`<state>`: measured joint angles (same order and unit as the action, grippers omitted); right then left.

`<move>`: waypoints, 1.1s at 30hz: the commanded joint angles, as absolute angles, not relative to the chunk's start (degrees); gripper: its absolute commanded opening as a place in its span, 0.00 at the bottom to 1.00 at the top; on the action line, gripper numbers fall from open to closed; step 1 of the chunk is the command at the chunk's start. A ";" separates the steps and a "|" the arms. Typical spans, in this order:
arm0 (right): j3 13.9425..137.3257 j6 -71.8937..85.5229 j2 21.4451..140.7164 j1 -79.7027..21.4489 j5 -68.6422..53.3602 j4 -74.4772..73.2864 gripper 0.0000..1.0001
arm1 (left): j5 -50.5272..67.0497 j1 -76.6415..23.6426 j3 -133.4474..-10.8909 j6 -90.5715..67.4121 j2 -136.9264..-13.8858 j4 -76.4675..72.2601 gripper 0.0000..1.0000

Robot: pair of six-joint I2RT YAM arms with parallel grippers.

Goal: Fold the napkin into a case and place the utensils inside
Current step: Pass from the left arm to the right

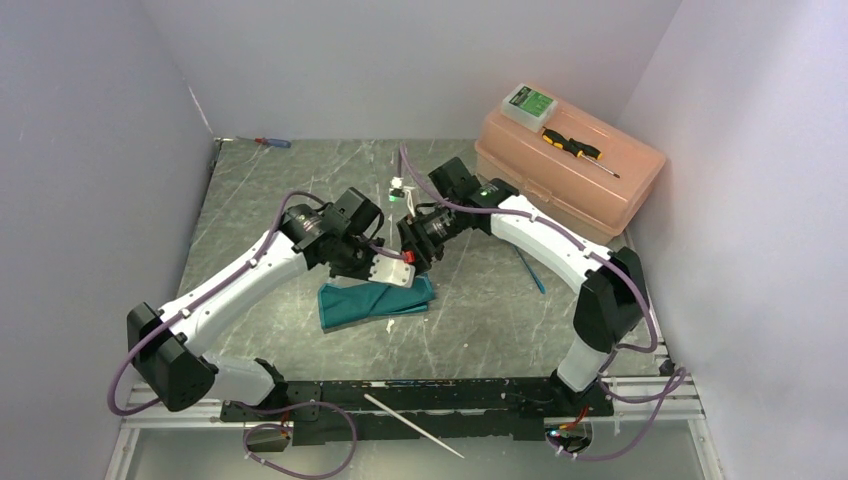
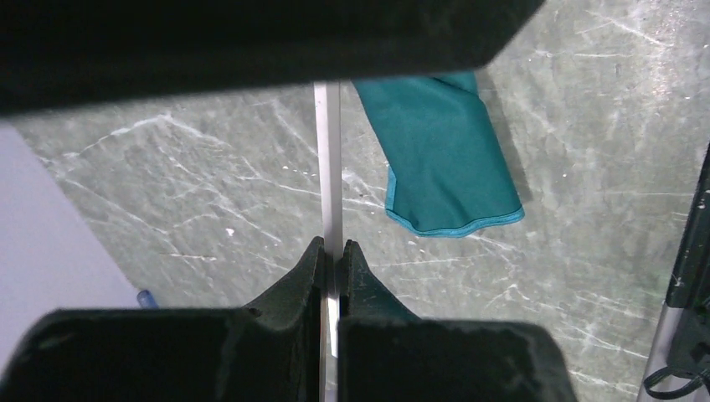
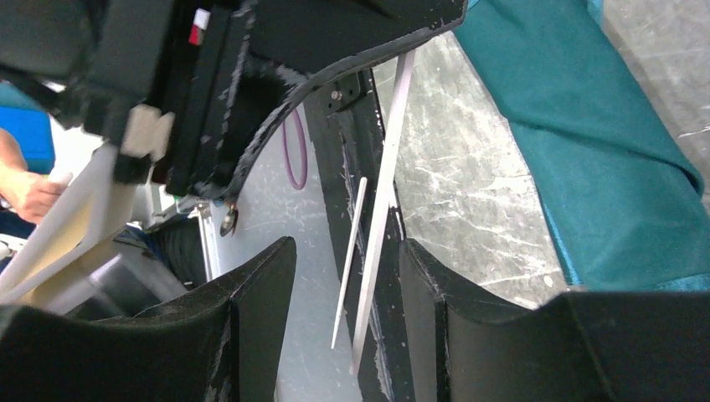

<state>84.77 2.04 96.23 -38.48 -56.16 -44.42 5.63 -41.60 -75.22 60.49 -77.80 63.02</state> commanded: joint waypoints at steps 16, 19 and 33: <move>84.58 -1.15 97.64 -39.98 -38.34 -44.07 0.00 | -0.92 -47.19 -76.79 55.18 -74.10 63.31 0.39; 81.31 -7.64 91.85 -39.98 -27.84 -44.65 0.00 | 2.16 -46.76 -78.53 48.36 -74.05 67.03 0.54; 56.53 -26.11 75.64 -39.41 -10.72 -38.34 0.00 | 29.85 -14.50 -66.99 41.86 -77.49 64.69 0.51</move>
